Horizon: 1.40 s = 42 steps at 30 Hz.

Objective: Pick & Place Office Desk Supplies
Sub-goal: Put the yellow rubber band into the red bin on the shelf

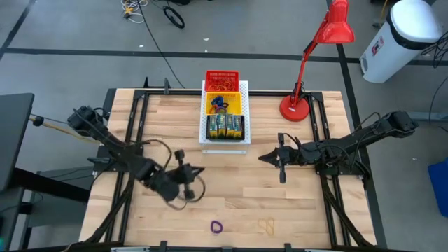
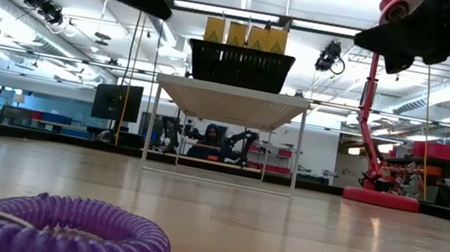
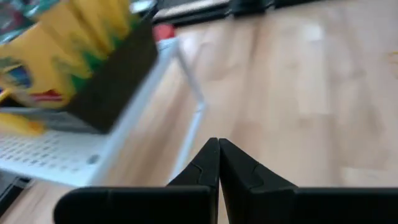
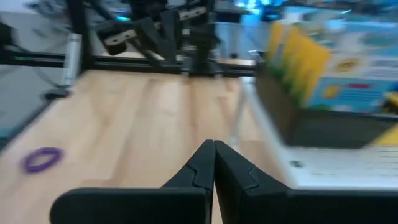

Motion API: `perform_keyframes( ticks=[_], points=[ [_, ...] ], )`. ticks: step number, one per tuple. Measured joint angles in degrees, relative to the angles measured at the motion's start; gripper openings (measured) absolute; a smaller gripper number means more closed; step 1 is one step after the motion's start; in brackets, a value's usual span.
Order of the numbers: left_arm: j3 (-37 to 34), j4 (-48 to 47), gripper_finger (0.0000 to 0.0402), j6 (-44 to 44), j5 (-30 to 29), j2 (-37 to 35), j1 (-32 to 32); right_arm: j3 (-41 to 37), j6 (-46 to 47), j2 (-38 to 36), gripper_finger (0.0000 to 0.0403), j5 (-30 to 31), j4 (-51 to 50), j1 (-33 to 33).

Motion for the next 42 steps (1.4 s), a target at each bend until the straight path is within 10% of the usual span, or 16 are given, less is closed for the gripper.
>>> perform_keyframes(
  ticks=[6,14,32,42],
  points=[
    [-8.4,11.9,0.0007,-0.3,-0.3,0.3,-5.9,0.0,3.8,1.2,0.0011,-8.2,-0.1,0.9],
    [-20.0,30.0,0.0007,-2.4,11.0,0.8,-4.9,4.7,12.9,14.2,0.0011,0.2,-6.6,8.8],
    [-20.6,30.7,0.0007,-1.3,11.0,1.8,-4.9,37.4,43.7,46.8,0.0145,-1.2,-41.1,31.3],
    [-20.6,31.1,0.0007,-1.2,11.0,1.8,-4.9,45.0,46.4,56.5,0.0126,-1.9,-48.0,32.2]
  ],
)
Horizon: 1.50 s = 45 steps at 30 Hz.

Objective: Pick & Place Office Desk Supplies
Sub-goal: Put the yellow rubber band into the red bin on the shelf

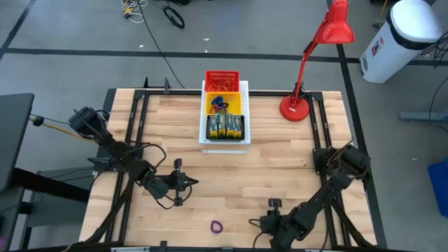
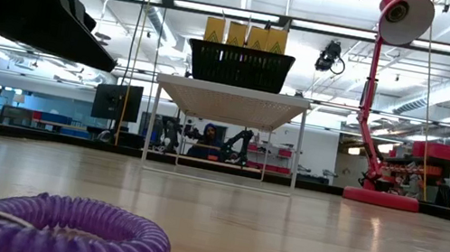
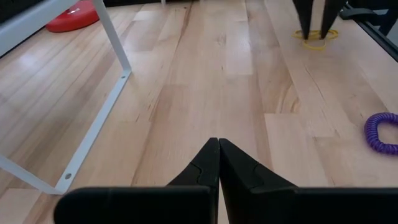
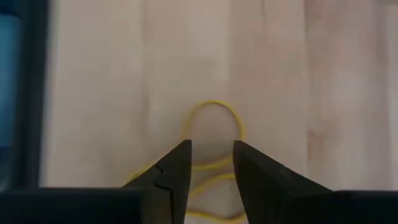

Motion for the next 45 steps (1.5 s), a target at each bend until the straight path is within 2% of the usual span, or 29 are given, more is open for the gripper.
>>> perform_keyframes(
  ticks=[3,12,19,23,29,36,45],
  points=[
    [0.0,0.0,0.0007,0.0,0.0,0.0,0.0,1.4,1.2,1.0,0.0120,0.2,-3.6,-0.4],
    [0.0,0.0,0.0007,0.0,0.0,0.0,0.0,1.5,2.3,0.8,0.0119,0.9,-5.0,-0.6],
    [0.0,0.0,0.0007,0.0,0.0,0.0,0.0,1.3,2.9,1.0,0.0110,-2.2,-4.1,-2.0],
    [0.0,0.0,0.0007,0.0,0.0,0.0,0.0,1.3,2.3,1.0,0.0081,-3.2,-3.7,-2.6],
    [0.0,0.0,0.0007,0.0,0.0,0.0,0.0,1.3,-1.3,0.9,0.0011,-2.9,-3.7,-2.8],
    [0.0,0.0,0.0007,0.0,0.0,0.0,0.0,1.2,-3.7,-4.2,0.0007,6.7,-7.6,-2.9],
    [0.0,0.2,0.0007,0.0,0.0,0.0,0.0,1.2,-5.8,-16.9,0.0003,18.2,-15.9,-5.4]
  ],
)
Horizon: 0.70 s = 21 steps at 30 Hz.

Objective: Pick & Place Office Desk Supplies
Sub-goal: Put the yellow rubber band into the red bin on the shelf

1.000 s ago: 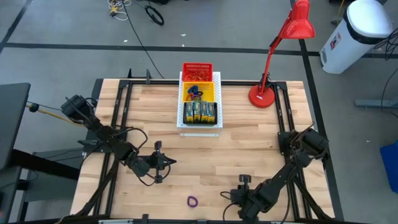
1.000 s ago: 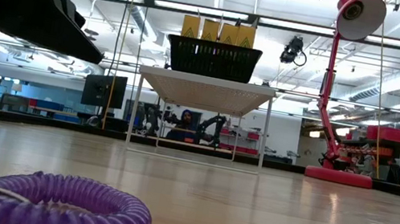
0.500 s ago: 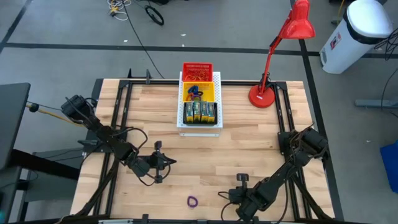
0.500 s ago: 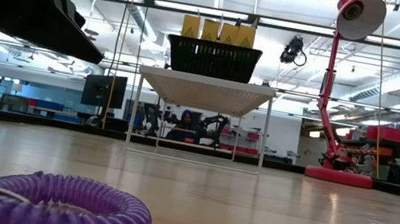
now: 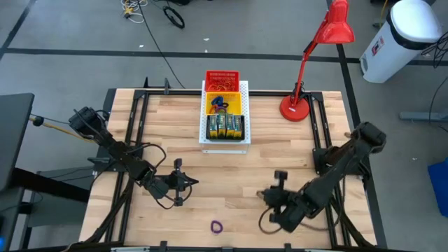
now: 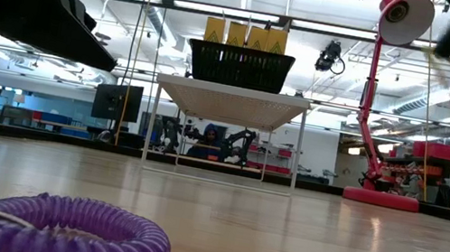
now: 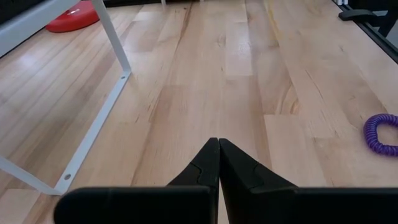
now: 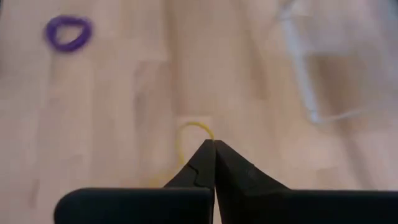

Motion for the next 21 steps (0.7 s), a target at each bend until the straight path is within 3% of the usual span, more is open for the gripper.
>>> perform_keyframes(
  ticks=[11,17,21],
  points=[
    [0.0,0.0,0.0007,0.0,0.0,0.0,0.0,0.0,-2.3,-17.1,0.0001,9.2,-11.9,-10.7],
    [0.0,0.0,0.0007,0.0,0.0,0.0,0.0,0.0,-11.8,-23.4,0.0002,12.0,-9.7,-23.7],
    [0.0,0.0,0.0007,0.0,0.0,0.0,0.0,0.0,-23.2,-24.4,0.0003,10.8,-0.5,-33.0]
  ],
)
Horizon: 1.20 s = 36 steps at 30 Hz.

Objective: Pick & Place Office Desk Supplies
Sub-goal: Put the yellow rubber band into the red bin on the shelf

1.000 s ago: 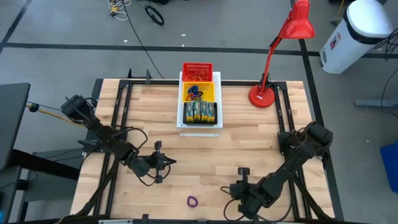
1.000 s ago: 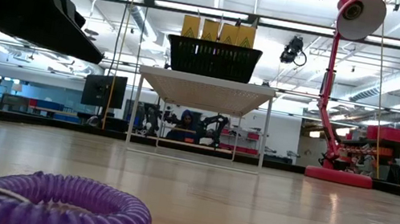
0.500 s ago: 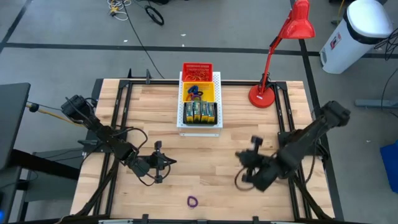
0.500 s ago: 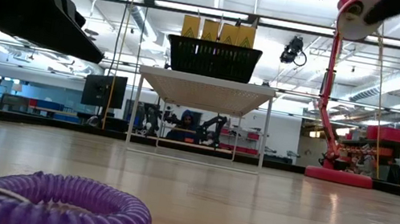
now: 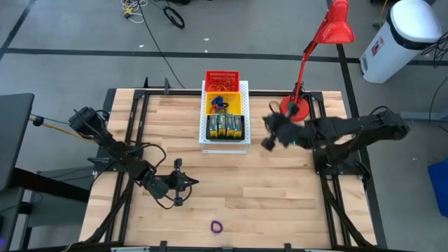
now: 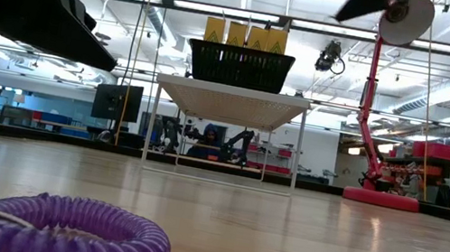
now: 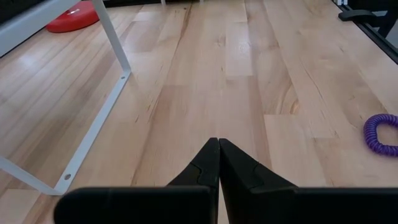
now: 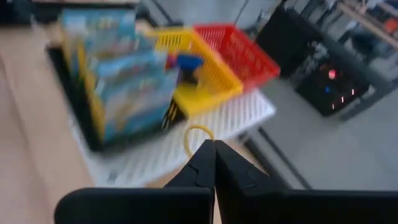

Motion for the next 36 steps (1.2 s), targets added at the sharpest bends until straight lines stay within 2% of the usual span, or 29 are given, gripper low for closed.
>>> perform_keyframes(
  ticks=[6,10,13,20,24,29,36],
  points=[
    [0.0,0.0,0.0007,0.0,0.0,0.0,0.0,0.0,-17.6,0.2,0.0003,-4.2,17.5,-11.3],
    [0.0,0.0,0.0007,0.0,0.0,0.0,0.0,0.0,-25.8,0.2,0.0003,-4.8,28.7,-17.8],
    [0.0,0.0,0.0007,0.0,0.0,0.0,0.0,0.2,-30.8,0.8,0.0003,-8.2,36.2,-22.5],
    [0.0,0.0,0.0007,0.0,0.0,0.0,0.0,0.2,-31.0,5.7,0.0004,-18.8,46.1,-32.0],
    [0.0,0.1,0.0007,0.0,0.0,0.0,0.0,0.2,-30.0,9.5,0.0004,-24.9,50.3,-35.1],
    [0.0,0.2,0.0007,0.0,0.0,0.0,0.0,0.2,-29.6,14.4,0.0004,-29.8,57.4,-37.6],
    [0.0,0.2,0.0007,0.0,0.0,0.0,0.0,8.0,-28.1,22.8,0.0004,-34.1,55.6,-39.2]
  ],
)
